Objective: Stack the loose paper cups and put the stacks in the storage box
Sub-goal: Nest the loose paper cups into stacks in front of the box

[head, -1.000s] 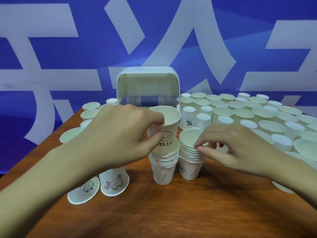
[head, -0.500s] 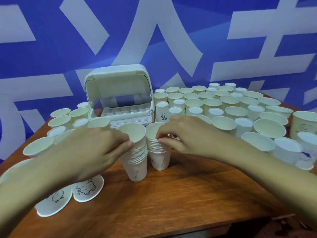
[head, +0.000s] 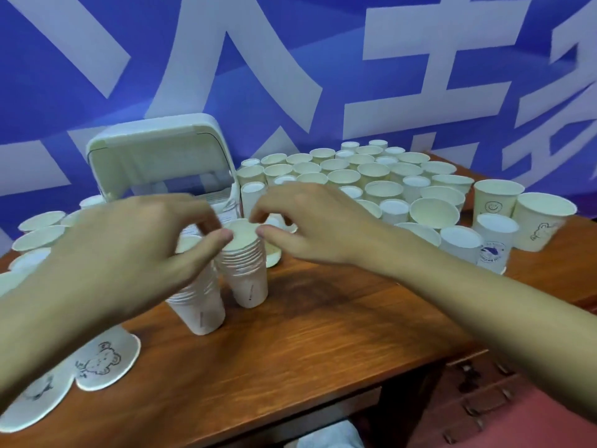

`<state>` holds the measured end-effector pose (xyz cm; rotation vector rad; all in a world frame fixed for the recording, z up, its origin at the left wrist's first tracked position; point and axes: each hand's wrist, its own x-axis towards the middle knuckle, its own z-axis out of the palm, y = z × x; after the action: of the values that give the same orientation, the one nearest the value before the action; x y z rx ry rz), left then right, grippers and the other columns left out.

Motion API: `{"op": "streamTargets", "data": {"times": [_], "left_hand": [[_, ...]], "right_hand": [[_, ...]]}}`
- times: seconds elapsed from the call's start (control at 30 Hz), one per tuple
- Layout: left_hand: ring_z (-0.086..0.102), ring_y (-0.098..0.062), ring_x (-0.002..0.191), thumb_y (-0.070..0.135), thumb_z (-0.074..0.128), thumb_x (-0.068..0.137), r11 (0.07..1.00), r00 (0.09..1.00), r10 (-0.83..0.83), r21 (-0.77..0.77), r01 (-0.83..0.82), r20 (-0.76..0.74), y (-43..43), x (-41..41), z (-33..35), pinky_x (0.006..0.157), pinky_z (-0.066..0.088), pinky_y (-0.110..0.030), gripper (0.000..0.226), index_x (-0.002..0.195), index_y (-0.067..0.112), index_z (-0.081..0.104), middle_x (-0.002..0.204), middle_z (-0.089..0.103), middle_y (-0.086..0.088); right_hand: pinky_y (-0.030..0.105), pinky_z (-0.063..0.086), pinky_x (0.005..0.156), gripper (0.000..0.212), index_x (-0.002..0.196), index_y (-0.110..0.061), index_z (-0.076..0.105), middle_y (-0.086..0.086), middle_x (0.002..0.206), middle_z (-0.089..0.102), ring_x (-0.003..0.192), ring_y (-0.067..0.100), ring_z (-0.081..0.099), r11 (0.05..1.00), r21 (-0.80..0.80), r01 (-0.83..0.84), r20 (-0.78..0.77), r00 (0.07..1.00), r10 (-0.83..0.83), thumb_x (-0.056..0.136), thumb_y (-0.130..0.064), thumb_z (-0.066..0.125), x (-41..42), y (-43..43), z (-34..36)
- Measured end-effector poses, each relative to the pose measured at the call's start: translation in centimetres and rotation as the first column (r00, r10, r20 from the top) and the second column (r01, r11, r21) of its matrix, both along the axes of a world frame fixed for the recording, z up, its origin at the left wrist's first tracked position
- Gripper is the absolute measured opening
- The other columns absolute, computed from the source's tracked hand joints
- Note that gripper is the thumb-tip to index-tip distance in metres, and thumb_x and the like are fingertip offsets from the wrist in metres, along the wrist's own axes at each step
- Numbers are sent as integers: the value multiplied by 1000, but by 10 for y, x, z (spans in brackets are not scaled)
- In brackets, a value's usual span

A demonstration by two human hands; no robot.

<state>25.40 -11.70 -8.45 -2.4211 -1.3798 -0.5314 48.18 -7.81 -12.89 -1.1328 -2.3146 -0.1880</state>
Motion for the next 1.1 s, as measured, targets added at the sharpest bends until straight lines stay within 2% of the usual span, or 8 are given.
{"op": "streamTargets", "data": {"times": [0.1,0.23,0.4,0.47,0.63,0.83,0.93,1.1], "left_hand": [[44,-5,68,67,33,88,992,991,-114,39,116,-69,4,38,4,53,38,-26,41,91,41,64,69,44,22],[58,-6,93,58,42,92,970,969,-243,-12,243,-50,21,69,-6,65,46,-31,28,100,39,61,90,58,21],[59,-14,104,50,46,93,936,933,-351,-19,351,-80,35,120,-19,68,43,-31,28,112,35,60,112,65,13],[59,-16,107,46,50,91,933,928,-359,-38,357,-99,42,141,-25,69,42,-31,30,117,33,58,117,65,11],[63,-24,101,40,59,86,973,962,-224,17,230,-157,67,177,-45,65,38,-32,30,111,23,59,111,67,1],[65,-26,92,23,62,85,999,957,34,-12,-40,-286,95,178,-66,62,35,-30,18,102,17,62,99,67,-5],[64,-26,96,21,58,89,994,933,28,-86,-63,-358,102,178,-71,65,35,-31,19,107,16,62,104,65,-5],[64,-29,98,17,56,89,1000,937,13,-7,-16,-349,89,165,-57,65,31,-31,21,110,17,60,106,65,-6]], "right_hand": [[36,50,73,16,103,-32,68,-18,100,66,82,-4,39,997,10,75,18,997,-76,95,-40,57,16,-5,0],[39,50,71,20,101,-33,67,-15,97,65,87,6,51,985,-18,171,91,981,-169,93,-43,51,36,-16,3],[28,37,70,23,111,-33,68,-14,106,67,91,5,51,912,13,410,157,900,-407,95,-44,55,82,-44,7],[28,40,70,25,112,-34,68,-13,109,68,92,5,53,871,27,491,152,859,-489,95,-47,55,100,-57,2],[40,53,74,36,115,-33,66,-11,108,68,106,15,60,786,13,617,297,749,-593,92,-56,52,121,-79,-16],[40,54,66,20,101,-32,66,-4,91,64,88,20,62,771,-70,633,370,734,-569,90,-44,55,121,-73,-29],[37,53,63,16,87,-29,61,-6,81,61,80,18,61,765,-78,640,404,722,-562,90,-43,53,119,-68,-31],[32,45,56,16,78,-27,56,-6,74,62,75,20,59,746,-41,665,354,708,-612,85,-41,55,108,-65,-12]]}}
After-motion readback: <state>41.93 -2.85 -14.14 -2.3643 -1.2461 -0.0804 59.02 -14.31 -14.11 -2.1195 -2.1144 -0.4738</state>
